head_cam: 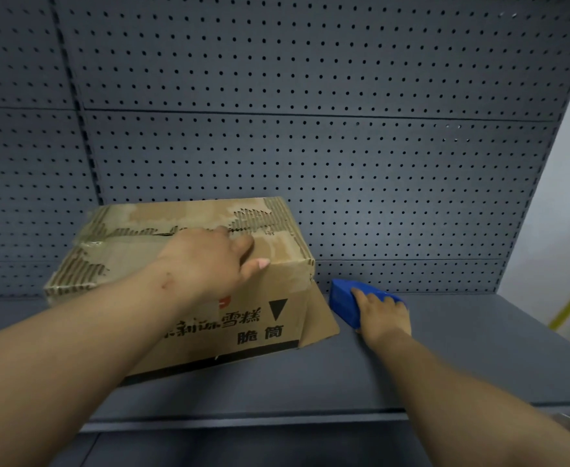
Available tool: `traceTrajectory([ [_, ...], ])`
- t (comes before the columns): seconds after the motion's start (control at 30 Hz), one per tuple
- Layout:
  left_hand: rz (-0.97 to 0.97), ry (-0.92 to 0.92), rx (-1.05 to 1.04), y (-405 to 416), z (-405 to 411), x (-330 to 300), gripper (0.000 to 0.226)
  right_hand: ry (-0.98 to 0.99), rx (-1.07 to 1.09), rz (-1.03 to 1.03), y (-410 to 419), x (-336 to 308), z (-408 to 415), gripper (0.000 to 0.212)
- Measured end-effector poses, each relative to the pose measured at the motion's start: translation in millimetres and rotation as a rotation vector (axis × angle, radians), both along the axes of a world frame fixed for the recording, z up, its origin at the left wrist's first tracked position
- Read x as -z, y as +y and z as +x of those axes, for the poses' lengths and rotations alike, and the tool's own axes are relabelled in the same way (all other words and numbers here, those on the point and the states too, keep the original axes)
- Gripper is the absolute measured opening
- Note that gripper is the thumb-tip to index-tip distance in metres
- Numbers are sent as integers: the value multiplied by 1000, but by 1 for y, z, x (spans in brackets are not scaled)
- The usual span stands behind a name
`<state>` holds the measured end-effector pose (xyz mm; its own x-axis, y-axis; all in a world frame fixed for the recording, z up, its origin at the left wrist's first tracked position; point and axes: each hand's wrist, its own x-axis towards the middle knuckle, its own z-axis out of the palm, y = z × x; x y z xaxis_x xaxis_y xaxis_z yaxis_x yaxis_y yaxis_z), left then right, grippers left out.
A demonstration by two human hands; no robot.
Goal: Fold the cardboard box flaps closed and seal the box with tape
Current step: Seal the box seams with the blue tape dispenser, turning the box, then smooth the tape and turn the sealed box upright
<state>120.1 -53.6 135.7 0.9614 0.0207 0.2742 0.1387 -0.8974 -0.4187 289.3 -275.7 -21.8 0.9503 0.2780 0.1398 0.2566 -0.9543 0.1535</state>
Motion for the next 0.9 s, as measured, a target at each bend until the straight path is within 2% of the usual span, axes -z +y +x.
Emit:
traceTrajectory([
  [0.27, 36, -6, 13, -4, -7, 1, 69, 100, 38, -134, 3, -10, 11, 84],
  [0.37, 34, -21, 11, -6, -11, 2, 69, 132, 60, -91, 12, -29, 2, 90],
  [0.43, 39, -12, 3, -7, -13, 2, 69, 48, 30, 115, 21, -55, -8, 80],
  [0.53, 17, 5, 9, -5, -17, 4, 67, -200, -26, 725, 38, -107, -26, 51],
  [0.6, -23, 5, 24, -1, -24, 4, 62, -256, -95, 1017, 51, -142, -42, 47],
  [0.63, -43, 12, 34, 0, -29, 4, 59, -248, -160, 1078, 59, -157, -51, 47],
  [0.73, -78, 43, 51, 7, -46, 9, 53, -160, -373, 1009, 88, -184, -85, 50],
  [0.8, -107, 0, 83, 15, -58, 18, 52, -114, -446, 856, 109, -187, -105, 53],
  [0.9, -25, -132, 138, 21, -71, 36, 55, -102, -480, 578, 139, -179, -125, 57],
])
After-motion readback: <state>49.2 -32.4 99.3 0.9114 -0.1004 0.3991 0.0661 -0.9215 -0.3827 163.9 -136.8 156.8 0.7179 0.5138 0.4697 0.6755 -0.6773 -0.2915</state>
